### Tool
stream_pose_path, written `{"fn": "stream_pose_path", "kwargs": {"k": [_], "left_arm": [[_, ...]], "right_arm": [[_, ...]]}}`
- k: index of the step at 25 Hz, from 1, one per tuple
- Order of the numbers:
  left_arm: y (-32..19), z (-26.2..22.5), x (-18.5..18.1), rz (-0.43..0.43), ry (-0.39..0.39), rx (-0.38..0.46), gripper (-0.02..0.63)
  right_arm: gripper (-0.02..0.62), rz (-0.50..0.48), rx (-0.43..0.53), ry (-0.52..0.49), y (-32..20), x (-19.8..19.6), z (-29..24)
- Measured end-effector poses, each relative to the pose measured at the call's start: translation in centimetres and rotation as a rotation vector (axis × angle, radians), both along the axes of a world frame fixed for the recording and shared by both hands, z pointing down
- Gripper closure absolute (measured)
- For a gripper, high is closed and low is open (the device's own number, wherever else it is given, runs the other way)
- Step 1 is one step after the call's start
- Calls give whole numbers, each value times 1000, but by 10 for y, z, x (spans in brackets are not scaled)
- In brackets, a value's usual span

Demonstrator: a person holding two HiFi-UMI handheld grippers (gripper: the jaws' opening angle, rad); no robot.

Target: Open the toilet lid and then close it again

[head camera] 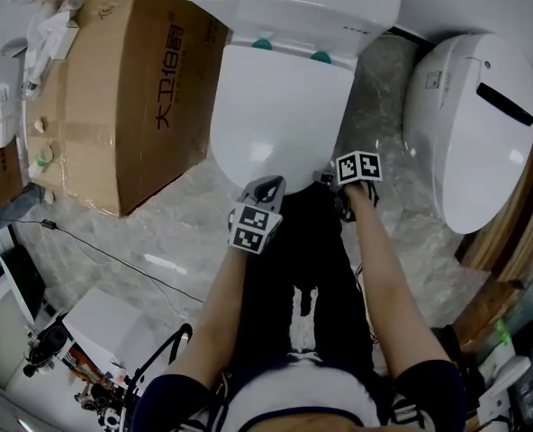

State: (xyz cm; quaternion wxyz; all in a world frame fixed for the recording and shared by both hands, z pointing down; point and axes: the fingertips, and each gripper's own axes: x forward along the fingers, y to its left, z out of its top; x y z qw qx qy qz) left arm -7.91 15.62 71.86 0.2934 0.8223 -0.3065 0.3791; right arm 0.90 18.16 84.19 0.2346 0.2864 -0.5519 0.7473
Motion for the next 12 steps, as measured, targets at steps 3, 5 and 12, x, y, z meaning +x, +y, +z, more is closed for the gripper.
{"fn": "stream_pose_path", "kwargs": {"k": [3,5,12], "left_arm": [[-1,5,-2,1,-15,-6,600],[-1,6,-4,4,-21,-10,600],[1,5,-27,-18,-69,-26,600]], "right_arm": [[430,65,86,22,-9,1,8],[456,148,87,25,-10,5,8],[528,296,93,16,-7,9,-7]]}}
